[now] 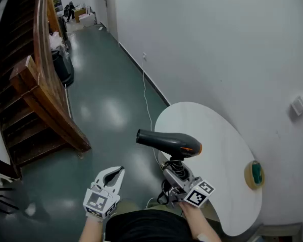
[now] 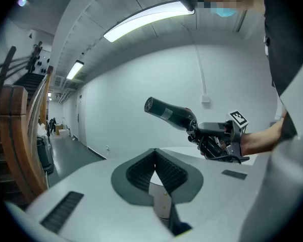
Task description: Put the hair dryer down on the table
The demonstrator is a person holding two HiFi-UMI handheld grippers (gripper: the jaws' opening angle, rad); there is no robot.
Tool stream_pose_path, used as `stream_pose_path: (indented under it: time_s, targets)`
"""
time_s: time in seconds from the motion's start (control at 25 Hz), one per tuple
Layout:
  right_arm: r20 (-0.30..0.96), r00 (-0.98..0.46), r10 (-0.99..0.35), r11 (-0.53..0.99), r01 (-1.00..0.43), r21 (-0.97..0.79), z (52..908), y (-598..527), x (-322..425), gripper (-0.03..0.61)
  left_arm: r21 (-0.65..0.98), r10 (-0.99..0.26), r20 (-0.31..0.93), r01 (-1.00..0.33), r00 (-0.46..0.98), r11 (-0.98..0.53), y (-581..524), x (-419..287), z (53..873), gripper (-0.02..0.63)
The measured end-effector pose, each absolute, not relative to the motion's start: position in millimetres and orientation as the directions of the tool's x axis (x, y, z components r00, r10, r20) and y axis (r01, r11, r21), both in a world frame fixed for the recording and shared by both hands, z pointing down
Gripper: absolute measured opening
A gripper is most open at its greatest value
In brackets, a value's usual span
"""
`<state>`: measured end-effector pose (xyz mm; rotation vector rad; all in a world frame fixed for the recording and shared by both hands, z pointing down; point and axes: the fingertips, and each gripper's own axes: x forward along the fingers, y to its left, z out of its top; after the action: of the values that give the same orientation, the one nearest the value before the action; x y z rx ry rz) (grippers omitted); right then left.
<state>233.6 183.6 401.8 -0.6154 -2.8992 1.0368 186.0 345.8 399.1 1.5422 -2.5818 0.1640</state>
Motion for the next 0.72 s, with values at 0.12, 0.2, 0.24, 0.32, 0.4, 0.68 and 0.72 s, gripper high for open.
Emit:
stream_pose_path:
  time_s: [0.12, 0.2, 0.24, 0.32, 0.4, 0.68, 0.72]
  targets:
    - [-0.115, -0.932, 0.343, 0.712, 0.337, -0.616, 407.0, 163.9, 251.9, 0.341, -0.006, -0.863, 0.189, -0.879, -0.470, 0.477, 328.3, 199.0, 408.8, 0.002]
    - [-0.111, -0.938, 0.329, 0.711, 0.323, -0.625, 410.3, 150.0, 260.5, 0.341, 0.004, -0.860, 0.202, -0.878, -0.468, 0.478, 318.2, 205.4, 412.4, 0.002]
    - [-0.110, -0.940, 0.324, 0.709, 0.318, -0.630, 412.0, 143.9, 263.2, 0.341, 0.003, -0.859, 0.209, -0.878, -0.467, 0.478, 314.4, 207.6, 412.8, 0.002]
    - [-0.109, -0.942, 0.318, 0.706, 0.312, -0.636, 415.7, 133.0, 266.7, 0.341, -0.010, -0.856, 0.221, -0.879, -0.467, 0.477, 307.7, 210.0, 412.4, 0.002]
    - [-0.113, -0.942, 0.317, 0.705, 0.314, -0.636, 418.2, 123.5, 267.4, 0.341, -0.023, -0.853, 0.232, -0.879, -0.468, 0.476, 301.3, 209.0, 412.6, 0.002]
    - [-0.116, -0.939, 0.323, 0.694, 0.318, -0.646, 426.0, 111.1, 250.0, 0.342, -0.006, -0.848, 0.255, -0.877, -0.465, 0.480, 289.8, 188.3, 425.4, 0.002]
    - [-0.110, -0.940, 0.323, 0.698, 0.315, -0.644, 427.6, 110.0, 245.5, 0.342, 0.000, -0.849, 0.258, -0.879, -0.461, 0.477, 287.6, 183.0, 428.8, 0.002]
